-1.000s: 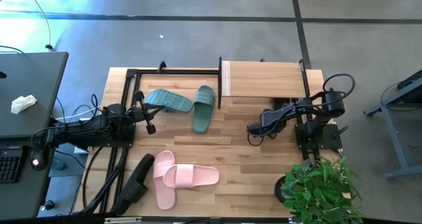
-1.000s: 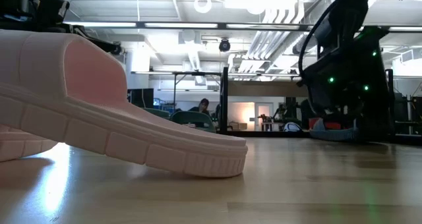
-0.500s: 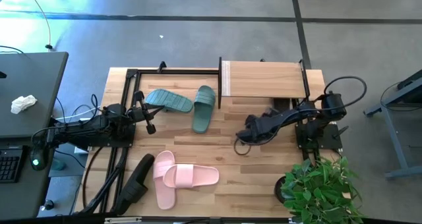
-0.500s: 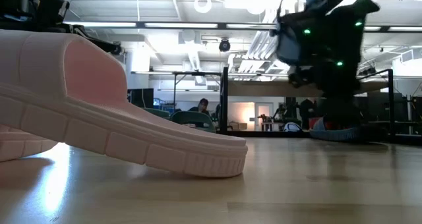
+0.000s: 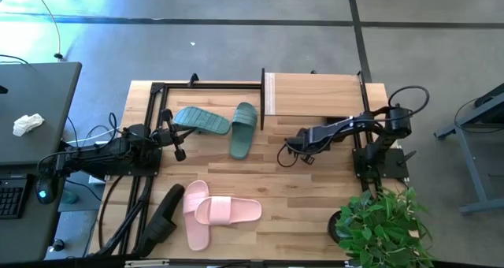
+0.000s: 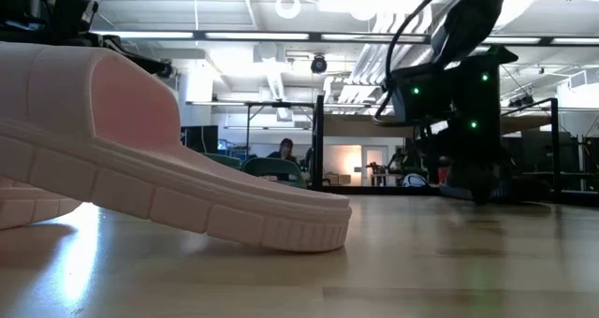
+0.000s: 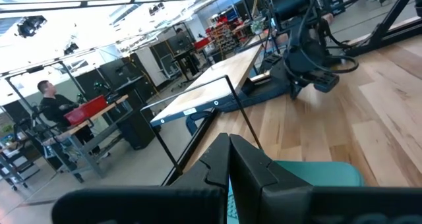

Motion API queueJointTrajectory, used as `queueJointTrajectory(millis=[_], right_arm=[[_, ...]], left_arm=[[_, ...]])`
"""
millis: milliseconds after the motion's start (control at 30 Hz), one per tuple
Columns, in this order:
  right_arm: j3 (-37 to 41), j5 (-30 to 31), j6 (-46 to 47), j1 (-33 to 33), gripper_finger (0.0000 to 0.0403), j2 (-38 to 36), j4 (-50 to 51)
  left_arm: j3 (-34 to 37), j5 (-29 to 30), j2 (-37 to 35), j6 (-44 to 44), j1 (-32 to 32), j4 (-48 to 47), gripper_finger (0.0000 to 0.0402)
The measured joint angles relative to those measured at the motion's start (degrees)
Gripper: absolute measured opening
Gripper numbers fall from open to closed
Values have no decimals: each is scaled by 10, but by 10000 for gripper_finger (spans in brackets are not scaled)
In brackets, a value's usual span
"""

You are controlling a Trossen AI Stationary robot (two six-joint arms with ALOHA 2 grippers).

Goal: Pick and place slides into the shelf
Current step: Put the right black slipper under the shelf, then put the black slipper under the shelf

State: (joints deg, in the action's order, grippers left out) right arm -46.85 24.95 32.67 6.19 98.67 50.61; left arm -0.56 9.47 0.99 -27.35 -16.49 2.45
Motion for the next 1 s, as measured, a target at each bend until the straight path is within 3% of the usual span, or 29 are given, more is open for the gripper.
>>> queueJointTrajectory(millis=[200, 433, 1000], right_arm=[[5, 17, 33, 1, 1, 2, 7], [11, 49, 114, 4, 0, 3, 108], [10, 59, 93, 25, 0, 3, 68]], left_arm=[[0, 0, 0, 0, 0, 0, 1], [0, 0, 0, 0, 0, 0, 1], [0, 0, 0, 1, 0, 0, 1]])
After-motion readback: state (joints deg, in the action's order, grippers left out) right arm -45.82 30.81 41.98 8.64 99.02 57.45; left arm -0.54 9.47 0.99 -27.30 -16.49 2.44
